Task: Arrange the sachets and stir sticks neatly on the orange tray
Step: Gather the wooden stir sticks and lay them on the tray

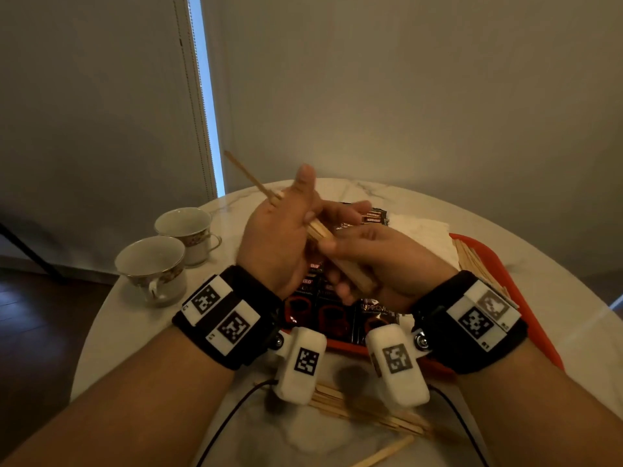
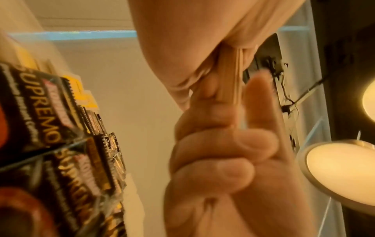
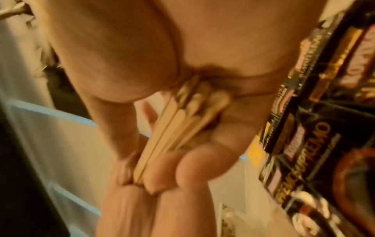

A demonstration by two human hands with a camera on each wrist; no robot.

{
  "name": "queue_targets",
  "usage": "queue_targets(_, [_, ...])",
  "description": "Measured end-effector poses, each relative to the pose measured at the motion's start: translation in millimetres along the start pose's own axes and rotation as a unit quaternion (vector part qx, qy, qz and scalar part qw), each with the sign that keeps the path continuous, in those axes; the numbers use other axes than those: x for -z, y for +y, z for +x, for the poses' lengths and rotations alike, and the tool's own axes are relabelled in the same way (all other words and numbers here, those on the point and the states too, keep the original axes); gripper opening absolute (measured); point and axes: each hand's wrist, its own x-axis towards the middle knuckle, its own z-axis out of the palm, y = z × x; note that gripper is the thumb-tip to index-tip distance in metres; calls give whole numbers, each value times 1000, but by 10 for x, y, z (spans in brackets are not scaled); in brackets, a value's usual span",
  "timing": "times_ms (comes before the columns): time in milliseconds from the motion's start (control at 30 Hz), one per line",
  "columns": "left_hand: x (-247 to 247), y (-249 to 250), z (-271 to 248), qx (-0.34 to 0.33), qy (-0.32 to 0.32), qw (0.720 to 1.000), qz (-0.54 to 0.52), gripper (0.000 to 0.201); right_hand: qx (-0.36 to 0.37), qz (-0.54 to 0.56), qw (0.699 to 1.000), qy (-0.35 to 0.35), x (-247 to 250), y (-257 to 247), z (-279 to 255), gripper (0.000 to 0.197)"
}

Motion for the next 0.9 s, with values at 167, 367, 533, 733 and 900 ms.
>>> queue_targets(167, [-19,48,34,-53,63,996,-46,49,-10,189,963,193,-101,53,90,41])
queue_targets(367, [8,-41,29,-70,65,994,45,47,52,30,951,302,-93,109,150,38])
queue_targets(533, [0,0,24,-87,53,991,92,44,91,44,963,250,-157,126,142,31])
queue_targets(733, [113,46,111,-70,116,991,17,45,242,-74,938,237,-234,101,74,30])
queue_targets(900, [95,11,120,-62,111,992,19,43,241,-4,940,241,-170,116,88,21])
